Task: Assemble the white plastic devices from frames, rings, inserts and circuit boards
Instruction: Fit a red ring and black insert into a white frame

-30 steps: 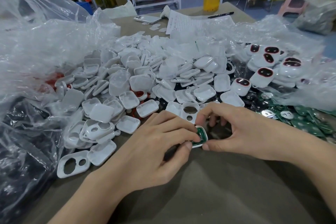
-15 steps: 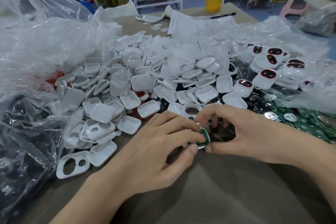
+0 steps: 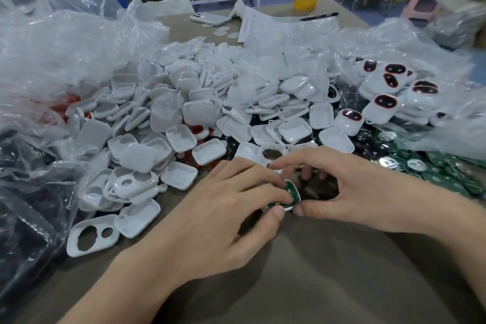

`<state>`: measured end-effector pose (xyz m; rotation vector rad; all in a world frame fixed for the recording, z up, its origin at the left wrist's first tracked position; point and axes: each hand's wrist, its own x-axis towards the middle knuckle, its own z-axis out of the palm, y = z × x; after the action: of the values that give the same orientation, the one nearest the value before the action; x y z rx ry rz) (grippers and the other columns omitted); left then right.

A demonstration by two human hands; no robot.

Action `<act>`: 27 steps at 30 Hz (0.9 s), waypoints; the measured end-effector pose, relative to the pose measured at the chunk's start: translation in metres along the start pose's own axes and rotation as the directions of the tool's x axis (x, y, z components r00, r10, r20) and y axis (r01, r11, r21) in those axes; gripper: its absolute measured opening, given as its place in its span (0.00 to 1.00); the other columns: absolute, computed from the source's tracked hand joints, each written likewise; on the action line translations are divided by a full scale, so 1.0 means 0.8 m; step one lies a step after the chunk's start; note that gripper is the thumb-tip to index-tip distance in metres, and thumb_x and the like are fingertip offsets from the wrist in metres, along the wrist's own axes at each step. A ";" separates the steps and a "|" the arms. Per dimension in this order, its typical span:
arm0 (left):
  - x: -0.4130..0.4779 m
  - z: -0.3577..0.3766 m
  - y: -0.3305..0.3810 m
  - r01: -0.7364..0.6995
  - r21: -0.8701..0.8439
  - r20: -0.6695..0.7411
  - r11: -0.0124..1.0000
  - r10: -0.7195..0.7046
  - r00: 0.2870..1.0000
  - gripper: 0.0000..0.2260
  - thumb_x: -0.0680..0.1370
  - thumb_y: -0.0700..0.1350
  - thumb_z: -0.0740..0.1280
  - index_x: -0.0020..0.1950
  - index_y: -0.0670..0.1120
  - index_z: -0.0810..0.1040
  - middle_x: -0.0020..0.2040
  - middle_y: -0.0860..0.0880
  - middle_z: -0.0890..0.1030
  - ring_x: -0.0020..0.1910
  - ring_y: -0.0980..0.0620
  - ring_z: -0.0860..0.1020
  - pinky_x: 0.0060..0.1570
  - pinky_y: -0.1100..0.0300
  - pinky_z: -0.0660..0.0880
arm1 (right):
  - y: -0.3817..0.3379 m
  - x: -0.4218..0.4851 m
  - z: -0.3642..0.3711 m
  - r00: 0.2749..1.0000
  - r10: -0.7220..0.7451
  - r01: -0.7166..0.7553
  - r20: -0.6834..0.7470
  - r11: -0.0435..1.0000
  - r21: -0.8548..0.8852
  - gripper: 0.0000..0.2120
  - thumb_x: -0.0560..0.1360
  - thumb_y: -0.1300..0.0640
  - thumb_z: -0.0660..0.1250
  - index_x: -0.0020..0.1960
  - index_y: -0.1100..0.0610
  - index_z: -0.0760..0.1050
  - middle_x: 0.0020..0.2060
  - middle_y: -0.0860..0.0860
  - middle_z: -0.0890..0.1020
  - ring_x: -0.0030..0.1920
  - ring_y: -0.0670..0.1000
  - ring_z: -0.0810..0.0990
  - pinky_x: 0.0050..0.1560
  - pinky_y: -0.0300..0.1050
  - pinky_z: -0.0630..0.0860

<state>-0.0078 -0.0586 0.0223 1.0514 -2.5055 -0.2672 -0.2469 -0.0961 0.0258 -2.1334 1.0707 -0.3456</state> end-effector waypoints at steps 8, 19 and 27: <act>0.001 0.001 0.002 -0.006 0.060 -0.006 0.998 0.007 1.000 0.12 0.82 0.51 0.61 0.58 0.53 0.83 0.59 0.60 0.80 0.60 0.55 0.74 0.59 0.54 0.71 | 0.001 0.001 -0.001 1.000 0.009 -0.009 0.004 1.000 -0.003 0.30 0.73 0.45 0.74 0.67 0.25 0.64 0.60 0.32 0.75 0.60 0.39 0.72 0.57 0.37 0.68; 0.000 0.003 0.001 -0.016 0.075 0.020 0.997 0.014 1.000 0.12 0.83 0.52 0.61 0.60 0.53 0.82 0.60 0.59 0.79 0.62 0.53 0.74 0.59 0.53 0.71 | 0.003 0.002 0.000 1.000 -0.005 0.005 -0.005 1.000 -0.005 0.29 0.72 0.45 0.75 0.66 0.26 0.65 0.59 0.33 0.76 0.59 0.40 0.73 0.57 0.39 0.69; 0.002 0.000 0.004 -0.027 0.072 -0.013 0.997 0.028 1.000 0.13 0.84 0.50 0.60 0.59 0.50 0.82 0.61 0.58 0.80 0.64 0.52 0.74 0.63 0.55 0.70 | 0.002 0.002 0.000 0.999 -0.026 0.026 -0.030 1.000 0.001 0.30 0.71 0.44 0.76 0.67 0.26 0.65 0.58 0.32 0.76 0.60 0.38 0.75 0.57 0.38 0.70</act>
<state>-0.0107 -0.0576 0.0235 1.0416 -2.5318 -0.1620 -0.2467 -0.0977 0.0247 -2.1490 1.0595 -0.3914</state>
